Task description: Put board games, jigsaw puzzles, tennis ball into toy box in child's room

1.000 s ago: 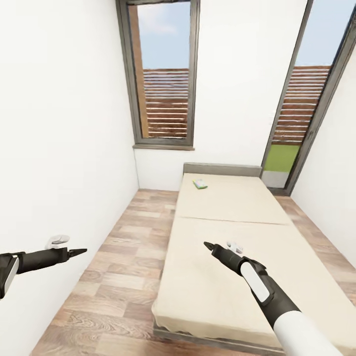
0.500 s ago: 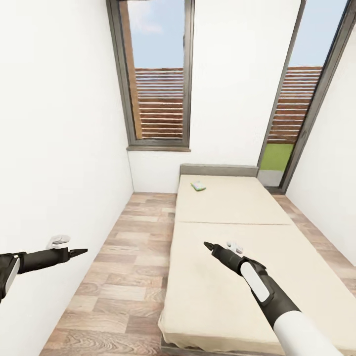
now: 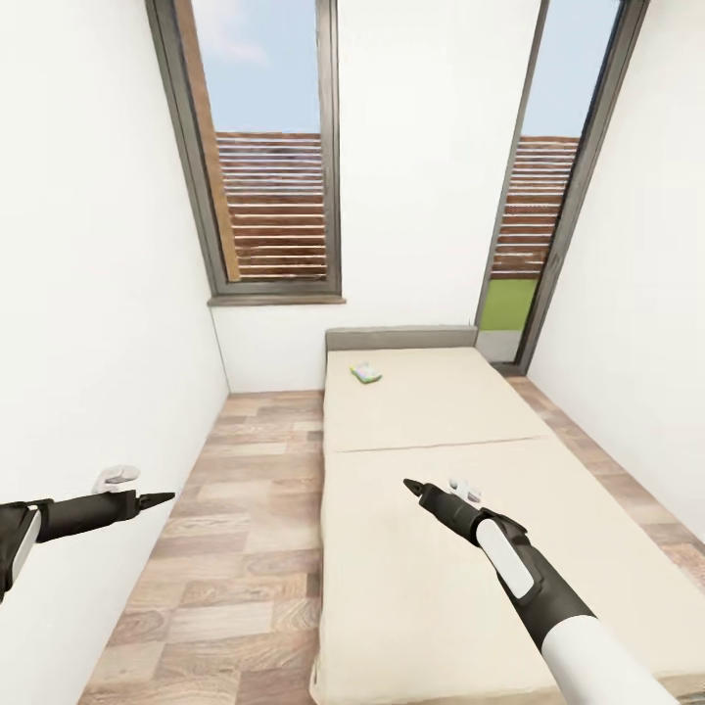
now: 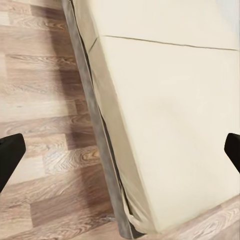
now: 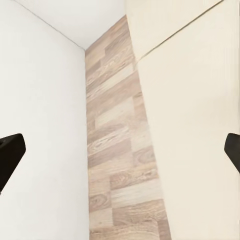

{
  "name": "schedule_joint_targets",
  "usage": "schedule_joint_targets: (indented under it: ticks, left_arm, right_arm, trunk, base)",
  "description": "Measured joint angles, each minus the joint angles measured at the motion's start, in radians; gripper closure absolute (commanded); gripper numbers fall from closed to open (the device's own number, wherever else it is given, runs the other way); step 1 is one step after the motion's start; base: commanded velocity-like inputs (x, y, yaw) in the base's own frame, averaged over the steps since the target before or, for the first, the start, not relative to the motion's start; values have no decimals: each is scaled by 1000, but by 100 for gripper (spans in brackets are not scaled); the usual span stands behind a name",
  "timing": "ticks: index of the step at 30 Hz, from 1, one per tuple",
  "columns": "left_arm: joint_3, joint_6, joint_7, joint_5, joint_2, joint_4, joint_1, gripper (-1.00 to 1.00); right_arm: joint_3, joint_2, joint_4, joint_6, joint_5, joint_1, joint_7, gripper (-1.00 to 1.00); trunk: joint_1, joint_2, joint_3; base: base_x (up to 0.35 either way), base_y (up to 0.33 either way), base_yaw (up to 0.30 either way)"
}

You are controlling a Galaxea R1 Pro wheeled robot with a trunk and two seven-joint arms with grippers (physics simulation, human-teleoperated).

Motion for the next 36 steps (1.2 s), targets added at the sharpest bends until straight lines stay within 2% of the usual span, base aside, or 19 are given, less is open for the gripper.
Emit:
schedule_joint_targets:
  ticks: [8, 30, 36]
  left_arm:
    - [0, -1, 0, 0, 0, 0, 0, -100]
    - [0, -1, 0, 0, 0, 0, 0, -100]
    - [1, -1, -1, 0, 0, 0, 0, -100]
  right_arm:
    - [0, 0, 0, 0, 0, 0, 0, -100]
    - [0, 0, 0, 0, 0, 0, -1, -100]
    - [0, 0, 0, 0, 0, 0, 0, -100]
  trunk:
    - [0, 0, 0]
    - [0, 0, 0]
    - [0, 0, 0]
  base:
    - [131, 76, -278]
    - [6, 4, -279]
    - [0, 112, -279]
